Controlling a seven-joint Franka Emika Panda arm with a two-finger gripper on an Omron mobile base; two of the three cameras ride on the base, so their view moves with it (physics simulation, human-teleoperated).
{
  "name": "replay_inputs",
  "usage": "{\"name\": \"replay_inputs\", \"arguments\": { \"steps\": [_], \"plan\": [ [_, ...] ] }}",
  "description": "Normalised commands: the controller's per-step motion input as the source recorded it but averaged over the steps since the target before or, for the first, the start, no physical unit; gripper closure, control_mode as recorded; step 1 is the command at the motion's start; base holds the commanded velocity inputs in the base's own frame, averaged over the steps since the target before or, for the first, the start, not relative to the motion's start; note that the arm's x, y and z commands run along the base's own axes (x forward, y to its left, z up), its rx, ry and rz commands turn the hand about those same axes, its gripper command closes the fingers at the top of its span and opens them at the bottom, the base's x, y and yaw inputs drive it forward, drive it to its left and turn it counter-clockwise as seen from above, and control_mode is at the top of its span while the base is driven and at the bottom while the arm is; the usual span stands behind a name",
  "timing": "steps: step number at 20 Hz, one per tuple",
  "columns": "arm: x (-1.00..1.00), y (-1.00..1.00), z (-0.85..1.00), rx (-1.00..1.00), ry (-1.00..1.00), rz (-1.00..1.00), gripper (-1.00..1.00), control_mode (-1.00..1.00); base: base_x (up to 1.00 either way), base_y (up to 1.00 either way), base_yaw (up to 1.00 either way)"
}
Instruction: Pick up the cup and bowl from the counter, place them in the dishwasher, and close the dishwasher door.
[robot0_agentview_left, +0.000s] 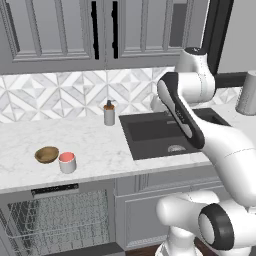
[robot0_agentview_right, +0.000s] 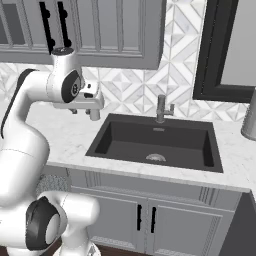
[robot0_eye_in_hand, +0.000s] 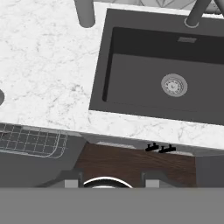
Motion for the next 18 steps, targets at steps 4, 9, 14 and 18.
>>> {"name": "replay_inputs", "arguments": {
  "steps": [4, 9, 14, 18],
  "plan": [
    [-0.14, 0.31, -0.03, -0.04, -0.01, 0.05, -1.0, -1.0, 0.0, 0.0, 0.0],
    [-0.16, 0.85, -0.24, -0.05, 0.07, 0.11, -1.0, -1.0, 0.0, 0.0, 0.0],
    [-0.04, 0.86, -0.23, 0.0, 0.14, 0.06, -1.0, -1.0, 0.0, 0.0, 0.0],
    [0.0, 0.8, -0.14, 0.0, 0.09, 0.05, -1.0, -1.0, 0.0, 0.0, 0.0]
  ]
}}
